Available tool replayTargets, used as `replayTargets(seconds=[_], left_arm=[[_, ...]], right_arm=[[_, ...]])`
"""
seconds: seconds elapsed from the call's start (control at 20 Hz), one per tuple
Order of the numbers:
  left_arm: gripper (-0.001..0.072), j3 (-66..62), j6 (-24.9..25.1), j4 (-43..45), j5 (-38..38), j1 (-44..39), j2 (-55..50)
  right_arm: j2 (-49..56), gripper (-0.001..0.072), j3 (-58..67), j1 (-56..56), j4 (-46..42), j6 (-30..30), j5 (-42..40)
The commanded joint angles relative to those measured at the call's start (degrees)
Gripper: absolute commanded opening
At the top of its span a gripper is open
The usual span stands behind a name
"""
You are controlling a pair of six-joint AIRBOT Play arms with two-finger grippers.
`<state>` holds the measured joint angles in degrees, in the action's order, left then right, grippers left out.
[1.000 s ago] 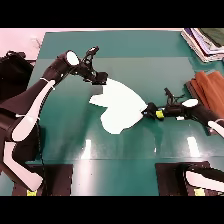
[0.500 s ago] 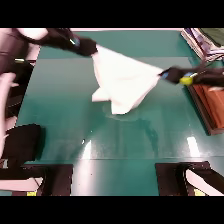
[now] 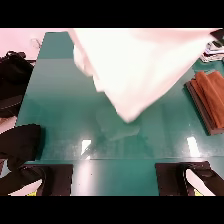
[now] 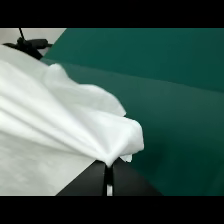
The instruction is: Fold the shirts.
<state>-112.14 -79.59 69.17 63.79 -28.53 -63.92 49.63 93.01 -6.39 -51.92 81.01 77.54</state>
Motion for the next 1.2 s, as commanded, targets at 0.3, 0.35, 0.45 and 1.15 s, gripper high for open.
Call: replayTargets(seconds=[0.3, 0.35, 0.45, 1.15], left_arm=[[0.0029, 25.53, 0.22, 2.21, 10.01, -8.87, -11.17], [0.0030, 29.24, 0.09, 1.53, 8.70, -9.42, -11.56], [0.0305, 34.58, 0.15, -0.17, 6.05, -9.44, -11.65], [0.0607, 60.50, -1.90, -17.94, -5.60, 18.51, -7.39]], right_arm=[[9.03, 0.0016, -17.68, 9.29, -11.82, 1.27, 0.92], [9.05, 0.0016, -19.54, 9.29, -11.72, 1.27, 0.09], [9.01, 0.0016, -21.88, 9.29, -11.74, 1.27, -1.07], [9.01, 0.0016, -22.27, 9.31, -10.58, 1.51, -3.02]])
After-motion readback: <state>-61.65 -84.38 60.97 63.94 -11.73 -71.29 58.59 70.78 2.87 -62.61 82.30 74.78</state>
